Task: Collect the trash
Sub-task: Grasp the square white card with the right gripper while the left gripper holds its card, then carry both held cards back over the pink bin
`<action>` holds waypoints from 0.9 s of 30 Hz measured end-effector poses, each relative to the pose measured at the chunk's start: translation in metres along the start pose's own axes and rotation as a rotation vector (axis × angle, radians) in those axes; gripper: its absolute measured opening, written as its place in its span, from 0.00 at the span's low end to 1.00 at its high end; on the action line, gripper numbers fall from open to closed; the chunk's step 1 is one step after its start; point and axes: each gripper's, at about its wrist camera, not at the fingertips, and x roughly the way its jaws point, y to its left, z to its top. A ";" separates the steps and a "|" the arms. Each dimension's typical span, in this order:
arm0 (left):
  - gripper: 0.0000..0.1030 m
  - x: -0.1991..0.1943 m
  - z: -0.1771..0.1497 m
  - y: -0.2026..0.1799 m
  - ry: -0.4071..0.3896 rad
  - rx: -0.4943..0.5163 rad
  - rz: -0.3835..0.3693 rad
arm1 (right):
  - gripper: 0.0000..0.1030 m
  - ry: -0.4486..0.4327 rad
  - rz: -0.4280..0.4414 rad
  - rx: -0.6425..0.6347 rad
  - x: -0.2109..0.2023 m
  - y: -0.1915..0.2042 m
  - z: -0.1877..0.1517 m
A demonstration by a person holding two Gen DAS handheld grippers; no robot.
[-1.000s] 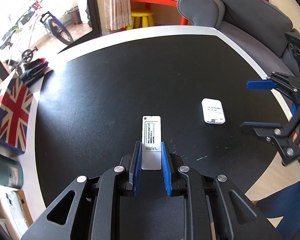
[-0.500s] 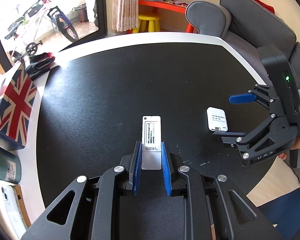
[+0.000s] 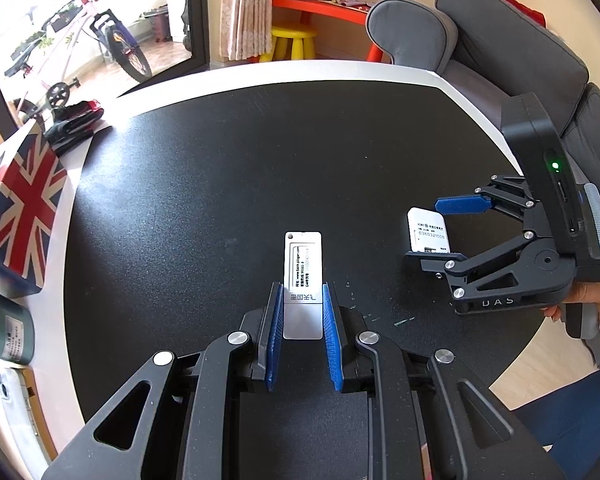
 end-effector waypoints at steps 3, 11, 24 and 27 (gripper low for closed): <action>0.19 0.000 0.000 -0.002 -0.002 0.004 -0.006 | 0.64 -0.006 0.003 -0.002 -0.002 -0.001 -0.002; 0.19 0.001 -0.002 -0.005 -0.002 0.017 -0.007 | 0.54 -0.015 0.005 0.000 -0.005 -0.001 -0.004; 0.19 -0.016 -0.015 -0.015 -0.029 0.038 0.004 | 0.54 -0.081 0.010 -0.008 -0.040 -0.002 -0.028; 0.19 -0.027 -0.020 -0.021 -0.038 0.051 0.010 | 0.54 -0.108 0.017 -0.026 -0.059 0.000 -0.036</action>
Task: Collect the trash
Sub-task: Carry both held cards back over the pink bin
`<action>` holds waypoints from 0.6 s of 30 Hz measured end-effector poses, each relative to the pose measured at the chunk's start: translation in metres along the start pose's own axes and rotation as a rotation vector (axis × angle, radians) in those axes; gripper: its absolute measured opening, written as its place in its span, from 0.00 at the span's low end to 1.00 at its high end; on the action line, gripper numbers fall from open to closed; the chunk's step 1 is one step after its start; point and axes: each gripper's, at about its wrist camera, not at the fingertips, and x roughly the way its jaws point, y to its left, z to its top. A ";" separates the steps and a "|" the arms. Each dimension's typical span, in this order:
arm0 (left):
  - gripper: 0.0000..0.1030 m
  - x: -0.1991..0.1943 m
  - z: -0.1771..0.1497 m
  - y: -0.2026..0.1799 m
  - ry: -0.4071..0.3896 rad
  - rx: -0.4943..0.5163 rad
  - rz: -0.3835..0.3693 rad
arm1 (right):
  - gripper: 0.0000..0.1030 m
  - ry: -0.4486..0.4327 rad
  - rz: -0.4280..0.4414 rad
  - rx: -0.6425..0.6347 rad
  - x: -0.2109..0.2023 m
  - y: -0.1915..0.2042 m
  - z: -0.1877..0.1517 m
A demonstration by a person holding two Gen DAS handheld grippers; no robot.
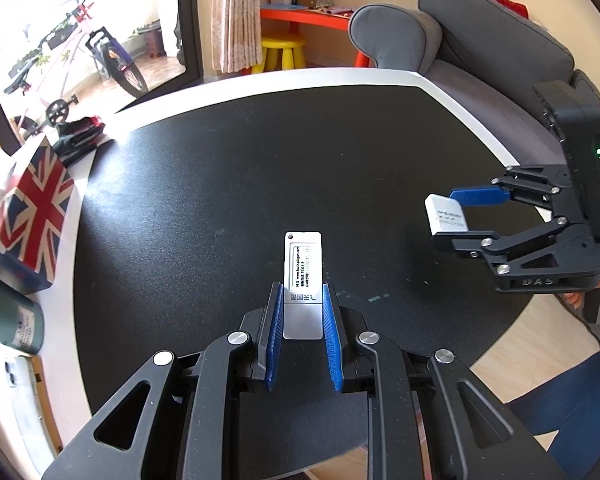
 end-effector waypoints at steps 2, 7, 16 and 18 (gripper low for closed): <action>0.19 -0.007 -0.003 -0.003 -0.005 0.004 0.002 | 0.54 -0.020 0.004 -0.014 -0.015 0.003 -0.004; 0.19 -0.022 -0.013 -0.018 -0.006 0.030 -0.002 | 0.54 -0.077 0.019 -0.042 -0.056 0.013 -0.018; 0.19 -0.057 -0.038 -0.054 -0.037 0.089 -0.033 | 0.54 -0.138 0.053 -0.072 -0.115 0.034 -0.058; 0.19 -0.063 -0.044 -0.061 -0.041 0.101 -0.042 | 0.54 -0.142 0.051 -0.078 -0.122 0.039 -0.069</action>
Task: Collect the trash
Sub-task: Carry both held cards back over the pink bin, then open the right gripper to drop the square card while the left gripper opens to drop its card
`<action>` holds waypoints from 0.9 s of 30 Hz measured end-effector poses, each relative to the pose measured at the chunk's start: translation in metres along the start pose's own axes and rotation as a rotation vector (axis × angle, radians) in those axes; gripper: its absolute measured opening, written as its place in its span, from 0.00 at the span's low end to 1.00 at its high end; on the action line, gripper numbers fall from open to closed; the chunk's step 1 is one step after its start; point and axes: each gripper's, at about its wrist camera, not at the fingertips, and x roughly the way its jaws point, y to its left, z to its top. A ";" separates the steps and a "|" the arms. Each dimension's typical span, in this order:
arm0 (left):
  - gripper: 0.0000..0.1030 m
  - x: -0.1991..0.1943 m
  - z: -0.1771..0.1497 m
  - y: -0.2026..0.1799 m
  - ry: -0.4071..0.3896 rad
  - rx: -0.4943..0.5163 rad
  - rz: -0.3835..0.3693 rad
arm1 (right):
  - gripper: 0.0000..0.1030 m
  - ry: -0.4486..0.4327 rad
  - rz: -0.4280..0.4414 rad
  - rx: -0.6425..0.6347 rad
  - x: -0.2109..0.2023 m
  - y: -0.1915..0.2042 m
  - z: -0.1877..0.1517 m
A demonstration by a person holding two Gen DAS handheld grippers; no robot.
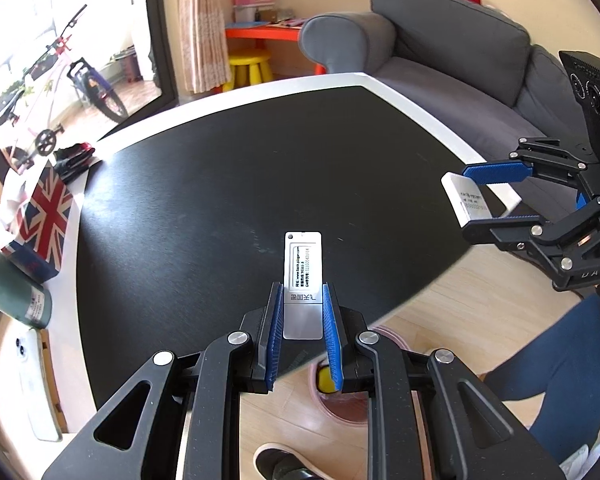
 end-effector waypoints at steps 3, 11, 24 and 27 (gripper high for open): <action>0.19 -0.006 -0.009 -0.011 -0.003 0.011 -0.014 | 0.54 0.002 0.008 -0.007 -0.008 0.009 -0.014; 0.19 -0.005 -0.033 -0.035 0.015 0.033 -0.065 | 0.54 0.012 0.024 0.006 -0.013 0.020 -0.046; 0.19 0.028 -0.067 -0.042 0.055 -0.005 -0.118 | 0.54 0.088 0.057 0.037 0.026 0.030 -0.088; 0.19 0.033 -0.069 -0.042 0.068 0.000 -0.130 | 0.54 0.101 0.070 0.027 0.030 0.033 -0.094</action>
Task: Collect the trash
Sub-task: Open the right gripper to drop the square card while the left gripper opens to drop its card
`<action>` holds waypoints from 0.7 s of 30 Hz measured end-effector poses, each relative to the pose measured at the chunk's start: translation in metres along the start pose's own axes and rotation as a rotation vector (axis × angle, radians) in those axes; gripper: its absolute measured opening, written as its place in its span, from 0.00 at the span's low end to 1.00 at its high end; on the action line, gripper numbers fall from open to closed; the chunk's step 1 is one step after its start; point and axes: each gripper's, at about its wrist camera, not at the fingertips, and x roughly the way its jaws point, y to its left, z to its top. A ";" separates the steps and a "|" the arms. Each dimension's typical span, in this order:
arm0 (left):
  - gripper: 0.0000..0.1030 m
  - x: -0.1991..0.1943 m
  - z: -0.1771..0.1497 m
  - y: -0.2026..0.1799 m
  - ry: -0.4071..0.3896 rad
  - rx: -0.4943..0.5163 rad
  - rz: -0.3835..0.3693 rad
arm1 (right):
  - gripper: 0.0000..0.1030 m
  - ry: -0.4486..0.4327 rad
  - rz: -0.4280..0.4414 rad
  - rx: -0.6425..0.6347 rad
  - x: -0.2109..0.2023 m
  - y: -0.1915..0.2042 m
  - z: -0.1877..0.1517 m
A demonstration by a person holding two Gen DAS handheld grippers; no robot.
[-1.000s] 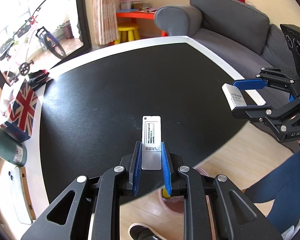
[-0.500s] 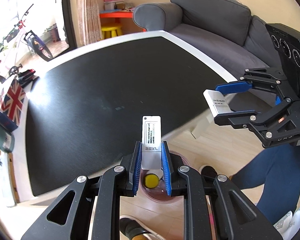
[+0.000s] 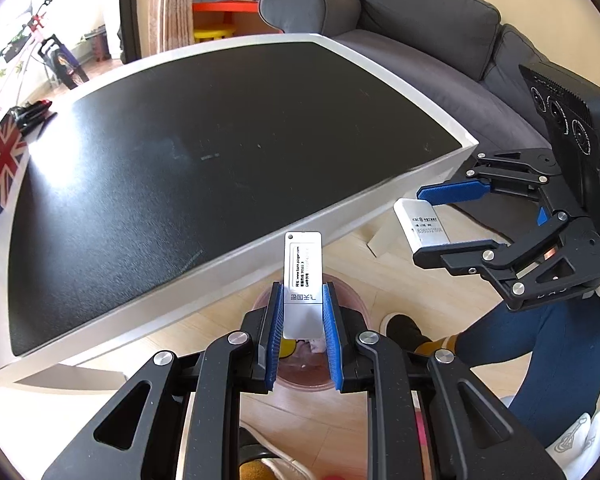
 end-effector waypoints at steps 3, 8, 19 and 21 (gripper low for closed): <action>0.19 0.002 -0.001 -0.002 0.008 0.004 0.000 | 0.54 0.007 0.013 -0.011 0.004 0.003 0.000; 0.19 0.005 0.000 -0.004 0.011 0.003 -0.011 | 0.79 -0.006 0.018 -0.007 0.008 0.002 -0.001; 0.19 0.009 -0.001 -0.007 0.026 0.018 -0.016 | 0.94 -0.028 -0.006 0.032 0.003 -0.009 -0.003; 0.19 0.011 0.000 -0.009 0.029 0.021 -0.017 | 0.94 -0.033 -0.012 0.042 0.001 -0.011 -0.004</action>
